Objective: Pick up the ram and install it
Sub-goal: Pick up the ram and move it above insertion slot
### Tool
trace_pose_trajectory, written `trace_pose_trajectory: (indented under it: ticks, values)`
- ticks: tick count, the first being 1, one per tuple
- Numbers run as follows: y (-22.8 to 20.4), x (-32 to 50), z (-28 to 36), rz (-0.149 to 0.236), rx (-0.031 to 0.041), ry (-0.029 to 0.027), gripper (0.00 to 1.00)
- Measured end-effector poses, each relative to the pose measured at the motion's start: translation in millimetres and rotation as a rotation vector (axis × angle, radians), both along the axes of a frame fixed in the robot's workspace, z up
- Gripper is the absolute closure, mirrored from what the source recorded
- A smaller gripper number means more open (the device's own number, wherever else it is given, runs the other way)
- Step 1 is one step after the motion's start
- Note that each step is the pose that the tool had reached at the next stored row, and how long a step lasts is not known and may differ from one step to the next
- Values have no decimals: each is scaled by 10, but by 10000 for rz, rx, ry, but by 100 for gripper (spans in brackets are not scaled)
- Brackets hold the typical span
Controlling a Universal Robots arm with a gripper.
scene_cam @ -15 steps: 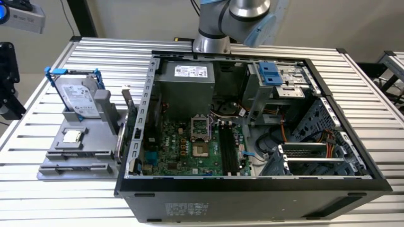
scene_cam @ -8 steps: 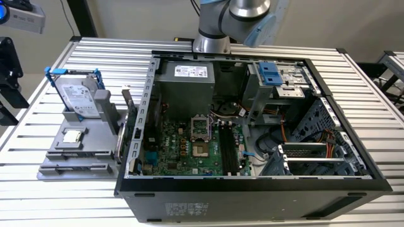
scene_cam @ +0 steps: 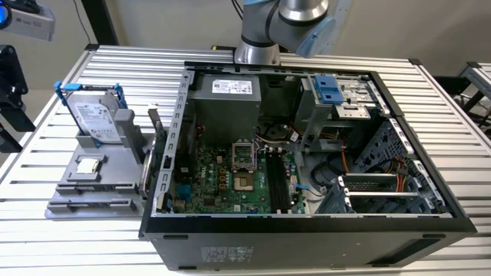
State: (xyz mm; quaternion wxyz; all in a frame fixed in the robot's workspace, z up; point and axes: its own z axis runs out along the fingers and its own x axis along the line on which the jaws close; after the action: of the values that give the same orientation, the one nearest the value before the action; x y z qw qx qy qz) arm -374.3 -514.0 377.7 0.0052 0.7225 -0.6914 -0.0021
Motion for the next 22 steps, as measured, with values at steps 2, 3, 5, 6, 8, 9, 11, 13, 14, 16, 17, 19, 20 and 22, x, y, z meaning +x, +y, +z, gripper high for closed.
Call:
trace_pose_trajectory:
  ticks: [2, 3, 5, 6, 8, 9, 11, 13, 14, 16, 17, 19, 20, 22]
  values:
    - [0, 0, -2, -7, 0, 0, 0]
    - [1, 0, -6, -39, 1, 0, 0]
    - [0, -1, -14, -172, 90, -2, 0]
    - [1, -1, -18, -247, 168, -3, 0]
    - [1, -2, -26, -332, 341, -2, 0]
    - [2, -2, -36, -332, 352, -6, 0]
    - [1, -2, -58, -332, 352, -7, 0]
    - [1, -1, -74, -331, 350, -6, 0]
    - [1, -2, -82, -332, 350, -5, 0]
    - [1, -2, -98, -332, 351, -7, 0]
    - [1, -2, -102, -332, 350, -5, 0]
    - [1, -2, -114, -332, 351, -10, 0]
    - [1, -1, -122, -331, 352, -17, 0]
    - [1, -2, -140, -331, 353, -24, 0]
